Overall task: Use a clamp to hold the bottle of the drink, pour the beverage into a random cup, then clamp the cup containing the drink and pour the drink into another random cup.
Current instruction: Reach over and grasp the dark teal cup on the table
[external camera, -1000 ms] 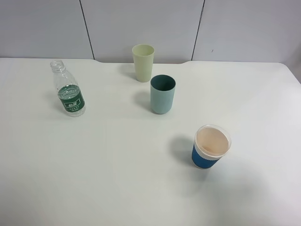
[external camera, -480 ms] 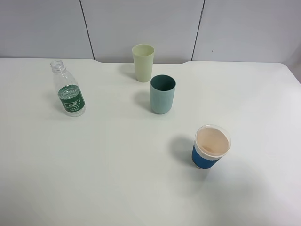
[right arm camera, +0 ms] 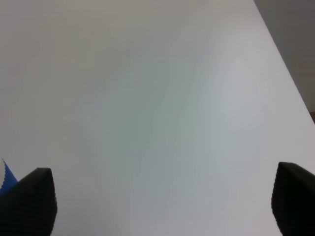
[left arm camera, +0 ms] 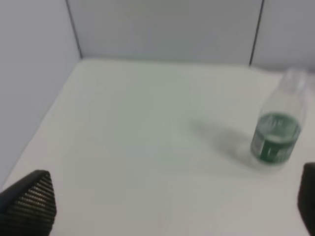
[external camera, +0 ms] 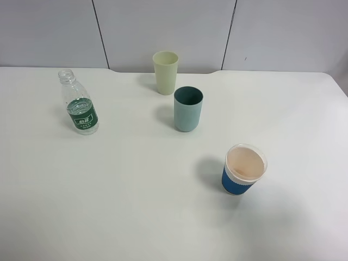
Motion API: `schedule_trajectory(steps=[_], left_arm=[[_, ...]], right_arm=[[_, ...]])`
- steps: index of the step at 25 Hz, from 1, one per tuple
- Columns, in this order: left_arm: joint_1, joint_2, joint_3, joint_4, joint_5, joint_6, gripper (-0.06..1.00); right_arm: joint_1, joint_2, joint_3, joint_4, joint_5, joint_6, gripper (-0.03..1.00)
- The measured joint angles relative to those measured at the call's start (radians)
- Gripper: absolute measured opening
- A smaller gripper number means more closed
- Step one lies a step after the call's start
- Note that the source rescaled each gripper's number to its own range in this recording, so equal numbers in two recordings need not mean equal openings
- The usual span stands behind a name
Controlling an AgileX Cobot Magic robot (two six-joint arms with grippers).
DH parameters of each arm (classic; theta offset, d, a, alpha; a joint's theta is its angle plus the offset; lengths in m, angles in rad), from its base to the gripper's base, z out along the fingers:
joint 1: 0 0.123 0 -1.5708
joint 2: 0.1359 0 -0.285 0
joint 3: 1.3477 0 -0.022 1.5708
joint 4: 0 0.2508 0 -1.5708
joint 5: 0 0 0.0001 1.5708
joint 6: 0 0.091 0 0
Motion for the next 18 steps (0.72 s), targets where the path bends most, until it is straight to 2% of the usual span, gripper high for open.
schedule_trajectory(steps=[8,18], left_arm=[[0.0,0.0,0.0,0.006,0.032,0.004,1.0],[0.0,0.0,0.0,-0.029,0.044,0.004,1.0]], right_arm=[[0.0,0.0,0.0,0.0,0.0,0.0,0.79],[0.0,0.0,0.0,0.0,0.0,0.0,0.79]])
